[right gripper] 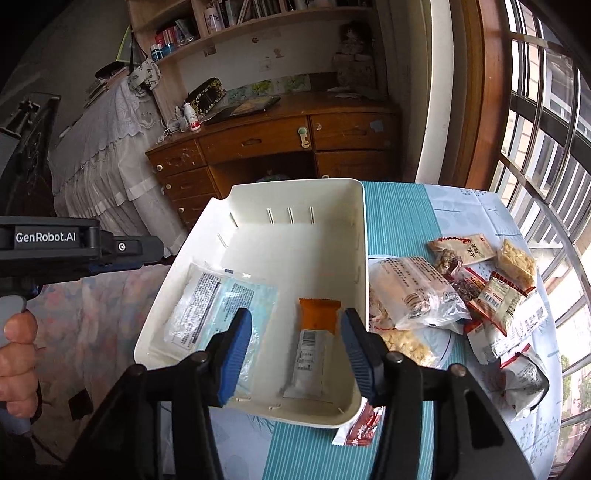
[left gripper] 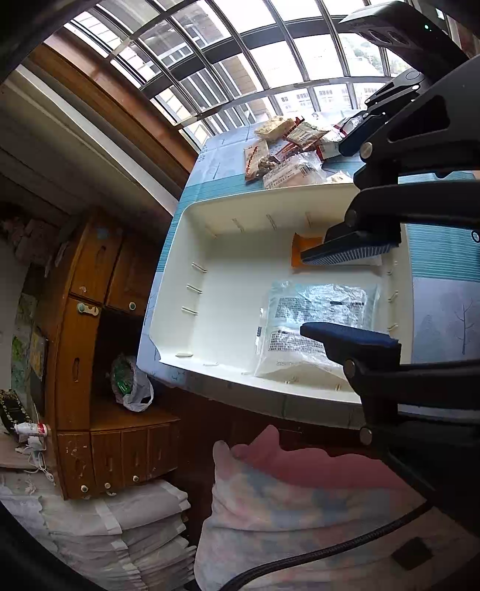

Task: Organize snacks
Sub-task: 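Open both tools to release the packets and withdraw from the tray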

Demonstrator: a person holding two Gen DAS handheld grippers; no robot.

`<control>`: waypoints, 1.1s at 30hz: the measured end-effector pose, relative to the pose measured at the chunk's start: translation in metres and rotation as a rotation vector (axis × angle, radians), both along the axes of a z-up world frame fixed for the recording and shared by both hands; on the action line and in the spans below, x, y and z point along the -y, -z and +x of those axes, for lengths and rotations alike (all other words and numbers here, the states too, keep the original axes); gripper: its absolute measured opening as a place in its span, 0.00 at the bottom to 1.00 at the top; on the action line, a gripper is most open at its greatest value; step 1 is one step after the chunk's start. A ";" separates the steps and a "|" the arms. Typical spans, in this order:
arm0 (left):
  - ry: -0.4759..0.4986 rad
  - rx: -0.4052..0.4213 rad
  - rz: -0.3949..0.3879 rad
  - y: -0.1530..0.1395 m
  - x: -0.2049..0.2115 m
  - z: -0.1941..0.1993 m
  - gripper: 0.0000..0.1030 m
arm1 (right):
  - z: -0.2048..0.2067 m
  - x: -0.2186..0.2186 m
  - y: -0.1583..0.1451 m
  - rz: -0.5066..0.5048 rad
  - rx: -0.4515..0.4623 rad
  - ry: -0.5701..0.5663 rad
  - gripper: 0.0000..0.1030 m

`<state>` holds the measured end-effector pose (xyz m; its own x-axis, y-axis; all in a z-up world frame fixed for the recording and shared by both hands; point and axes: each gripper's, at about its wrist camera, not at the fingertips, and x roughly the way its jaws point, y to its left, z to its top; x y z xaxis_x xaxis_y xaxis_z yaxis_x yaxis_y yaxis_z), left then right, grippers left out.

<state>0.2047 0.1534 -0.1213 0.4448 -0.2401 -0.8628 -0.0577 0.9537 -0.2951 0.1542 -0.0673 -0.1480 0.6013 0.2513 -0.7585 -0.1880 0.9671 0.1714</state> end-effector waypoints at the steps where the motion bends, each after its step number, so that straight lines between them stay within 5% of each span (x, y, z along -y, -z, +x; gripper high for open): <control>1: -0.004 0.001 0.007 -0.001 0.001 -0.003 0.37 | -0.001 0.000 0.000 0.000 -0.001 -0.001 0.50; 4: -0.009 0.016 0.034 -0.008 0.003 -0.013 0.53 | -0.007 0.003 0.000 0.004 -0.006 0.001 0.50; 24: -0.084 -0.025 0.028 -0.017 0.057 -0.090 0.73 | -0.044 0.063 -0.022 -0.036 -0.037 -0.026 0.50; 33: -0.132 -0.082 0.006 0.000 0.097 -0.108 0.73 | -0.050 0.109 -0.019 -0.056 -0.069 -0.078 0.60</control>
<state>0.0965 0.0560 -0.1210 0.4002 -0.1792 -0.8987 -0.2062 0.9379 -0.2789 0.1042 -0.1760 -0.1290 0.5271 0.2516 -0.8117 -0.2528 0.9583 0.1329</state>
